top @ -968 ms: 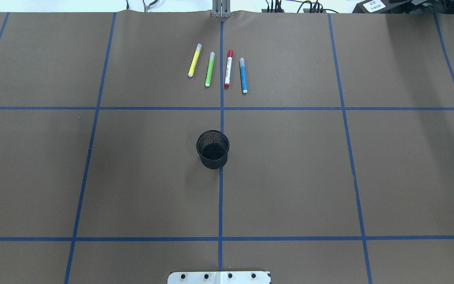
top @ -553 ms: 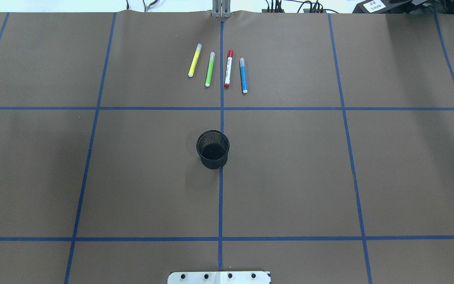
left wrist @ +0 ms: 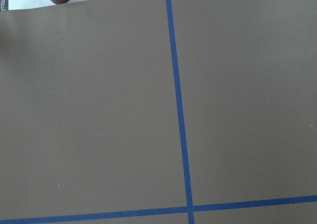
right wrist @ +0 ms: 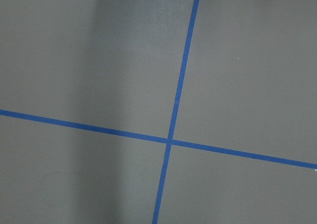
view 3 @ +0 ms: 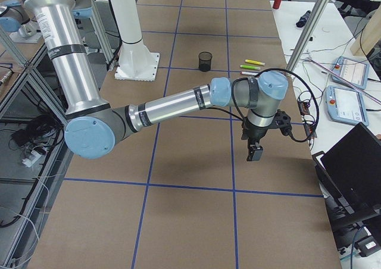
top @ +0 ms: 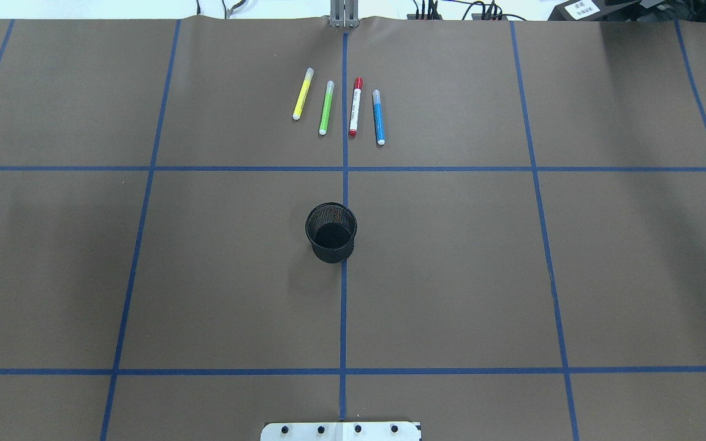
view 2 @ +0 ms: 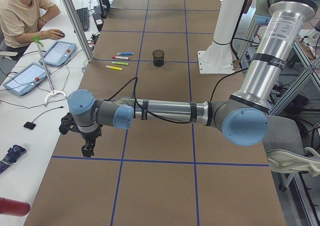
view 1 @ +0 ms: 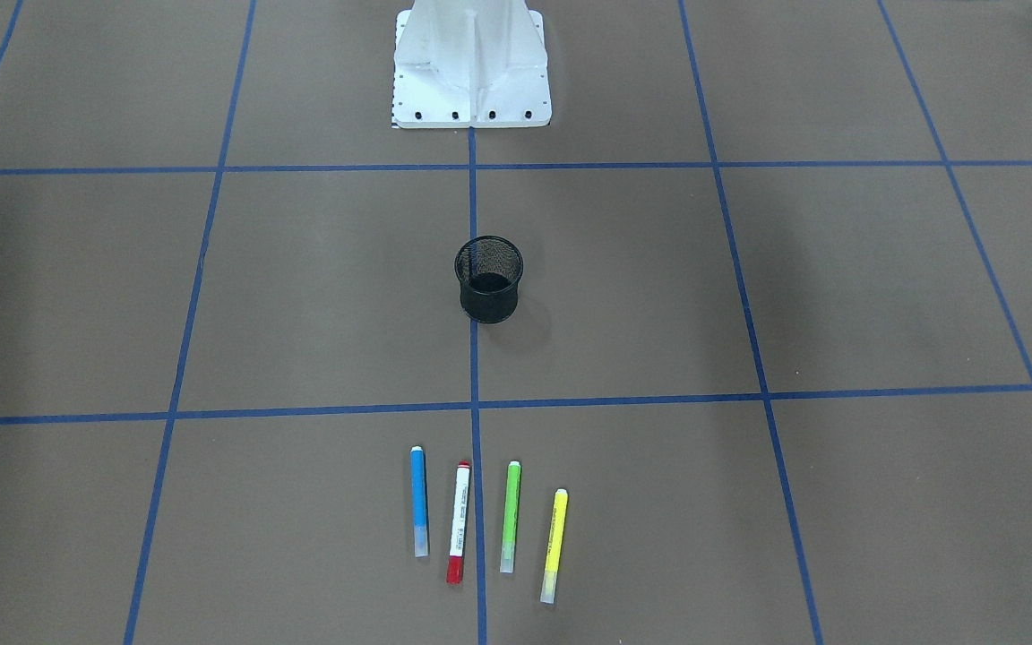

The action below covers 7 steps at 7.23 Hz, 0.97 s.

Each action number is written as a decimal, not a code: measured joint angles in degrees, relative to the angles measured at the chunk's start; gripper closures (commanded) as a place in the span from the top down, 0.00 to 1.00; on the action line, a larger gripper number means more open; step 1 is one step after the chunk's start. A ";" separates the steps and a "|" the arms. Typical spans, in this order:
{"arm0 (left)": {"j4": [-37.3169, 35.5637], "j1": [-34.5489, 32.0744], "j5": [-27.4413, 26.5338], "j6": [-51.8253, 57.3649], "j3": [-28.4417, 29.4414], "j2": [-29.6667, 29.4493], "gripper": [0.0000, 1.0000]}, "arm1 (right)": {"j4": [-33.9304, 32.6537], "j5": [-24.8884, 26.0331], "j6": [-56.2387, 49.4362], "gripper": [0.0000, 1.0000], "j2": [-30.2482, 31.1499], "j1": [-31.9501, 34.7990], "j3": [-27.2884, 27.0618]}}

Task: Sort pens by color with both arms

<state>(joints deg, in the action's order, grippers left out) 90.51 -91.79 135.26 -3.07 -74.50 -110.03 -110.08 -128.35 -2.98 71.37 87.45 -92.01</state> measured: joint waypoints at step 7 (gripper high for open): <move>0.48 0.32 0.49 2.40 -9.58 7.07 1.00 | 0.88 0.00 2.79 1.00 -0.30 -2.44 -0.26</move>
<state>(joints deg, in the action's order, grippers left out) 90.99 -91.47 135.75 -0.67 -84.07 -102.96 -109.20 -128.36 -0.20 71.07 85.01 -92.27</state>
